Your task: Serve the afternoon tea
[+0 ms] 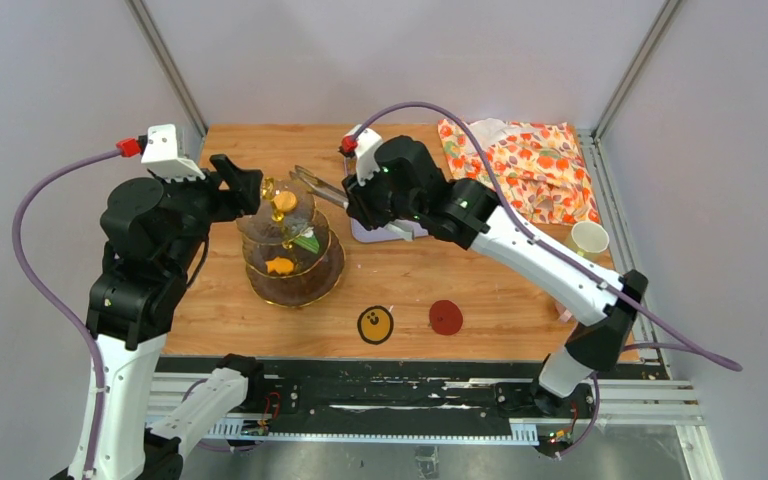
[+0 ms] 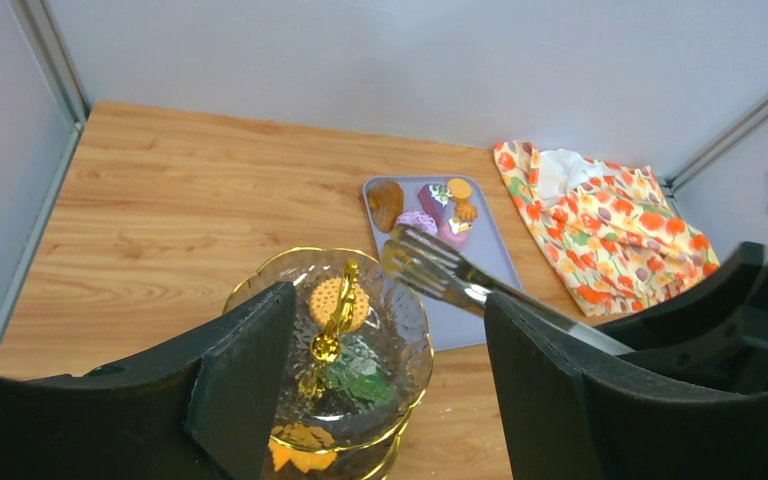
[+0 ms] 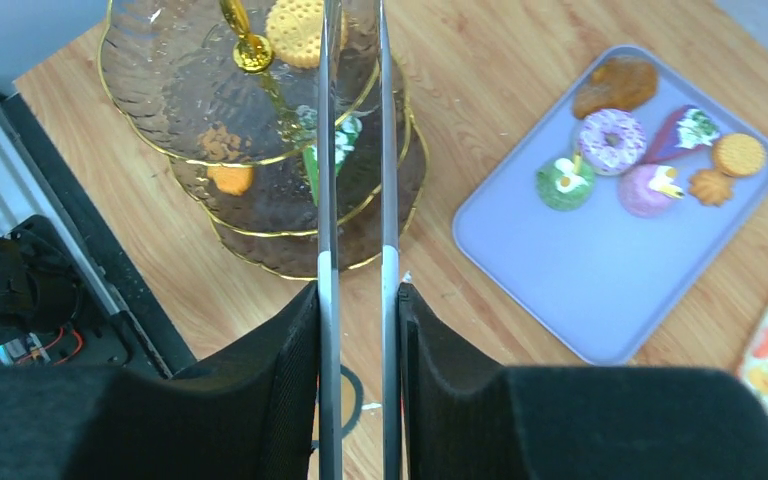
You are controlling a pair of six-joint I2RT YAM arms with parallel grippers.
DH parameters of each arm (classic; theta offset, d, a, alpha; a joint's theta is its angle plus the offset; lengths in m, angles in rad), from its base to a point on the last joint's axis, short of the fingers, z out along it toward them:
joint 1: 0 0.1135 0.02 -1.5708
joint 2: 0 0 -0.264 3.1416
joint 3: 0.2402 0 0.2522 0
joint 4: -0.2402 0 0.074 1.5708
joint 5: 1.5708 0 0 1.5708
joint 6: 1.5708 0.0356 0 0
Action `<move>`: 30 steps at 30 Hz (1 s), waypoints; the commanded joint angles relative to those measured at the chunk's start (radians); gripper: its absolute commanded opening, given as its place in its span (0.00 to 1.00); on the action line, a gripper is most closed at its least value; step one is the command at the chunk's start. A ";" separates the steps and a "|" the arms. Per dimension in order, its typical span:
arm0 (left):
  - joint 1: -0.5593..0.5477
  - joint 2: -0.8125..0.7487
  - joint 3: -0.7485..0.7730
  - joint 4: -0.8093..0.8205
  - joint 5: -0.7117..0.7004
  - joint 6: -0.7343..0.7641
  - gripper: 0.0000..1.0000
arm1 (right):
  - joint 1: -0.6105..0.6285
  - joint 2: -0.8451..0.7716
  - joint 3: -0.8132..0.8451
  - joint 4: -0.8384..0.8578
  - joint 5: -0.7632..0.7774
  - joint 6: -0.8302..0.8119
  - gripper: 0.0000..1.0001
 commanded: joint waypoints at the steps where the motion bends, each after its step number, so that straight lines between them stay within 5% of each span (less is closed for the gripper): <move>1: -0.006 -0.006 -0.013 0.023 0.007 0.001 0.74 | -0.003 -0.132 -0.070 0.098 0.111 -0.009 0.19; 7: -0.006 -0.008 -0.012 0.024 0.013 -0.001 0.74 | -0.087 -0.182 -0.166 0.105 0.145 0.020 0.01; 16: -0.006 -0.009 -0.013 0.028 0.013 0.002 0.74 | -0.289 -0.099 -0.292 0.074 0.053 0.066 0.01; 30: -0.006 0.002 0.010 0.032 -0.004 0.019 0.74 | -0.322 0.270 0.023 0.019 0.078 0.018 0.00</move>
